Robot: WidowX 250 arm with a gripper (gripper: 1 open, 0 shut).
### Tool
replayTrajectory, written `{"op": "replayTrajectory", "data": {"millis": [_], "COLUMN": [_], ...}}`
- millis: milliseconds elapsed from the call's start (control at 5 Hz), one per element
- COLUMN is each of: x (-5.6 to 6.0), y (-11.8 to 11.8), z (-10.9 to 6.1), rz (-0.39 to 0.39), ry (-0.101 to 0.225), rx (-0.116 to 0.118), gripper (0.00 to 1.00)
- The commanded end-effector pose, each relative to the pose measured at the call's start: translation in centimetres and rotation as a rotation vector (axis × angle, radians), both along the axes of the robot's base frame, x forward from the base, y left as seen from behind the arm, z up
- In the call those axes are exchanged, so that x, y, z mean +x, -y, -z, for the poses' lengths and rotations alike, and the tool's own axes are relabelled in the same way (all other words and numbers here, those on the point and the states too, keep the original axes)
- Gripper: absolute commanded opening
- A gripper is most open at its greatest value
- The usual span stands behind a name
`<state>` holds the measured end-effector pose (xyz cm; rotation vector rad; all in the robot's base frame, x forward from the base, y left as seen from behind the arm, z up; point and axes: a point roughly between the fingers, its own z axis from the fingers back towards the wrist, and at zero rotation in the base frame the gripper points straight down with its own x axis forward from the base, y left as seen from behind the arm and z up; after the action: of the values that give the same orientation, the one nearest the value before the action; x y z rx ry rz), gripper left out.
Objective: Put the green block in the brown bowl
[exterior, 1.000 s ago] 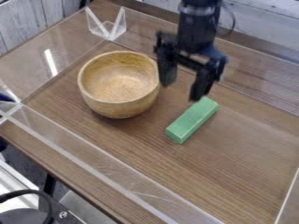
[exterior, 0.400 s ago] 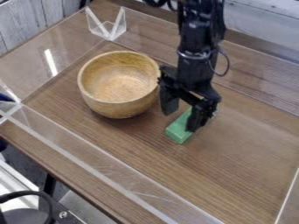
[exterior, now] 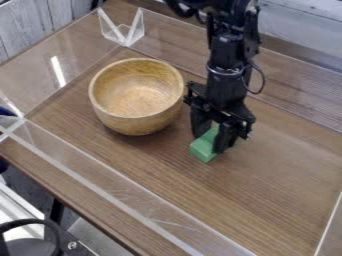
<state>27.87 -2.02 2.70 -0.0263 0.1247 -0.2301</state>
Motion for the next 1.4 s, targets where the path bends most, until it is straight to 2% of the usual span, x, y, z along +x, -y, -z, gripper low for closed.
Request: {"op": "replayTrajectory", "data": {"millis": [0,400,600,1200], "x": [1.1,1.0,0.9,0.3], "y": [0.6,1.1,1.3,1.3], "z": [-0.8,-1.6,-2.0,-3.8], "rz": [0.031,0.062,0.071,0.088], "ry": [0.066,0.113,0.125,0.158], "rx": [-0.02,-0.053,-0.062,-0.074], "gripper": [0.0,0.0,0.0,0.0]}}
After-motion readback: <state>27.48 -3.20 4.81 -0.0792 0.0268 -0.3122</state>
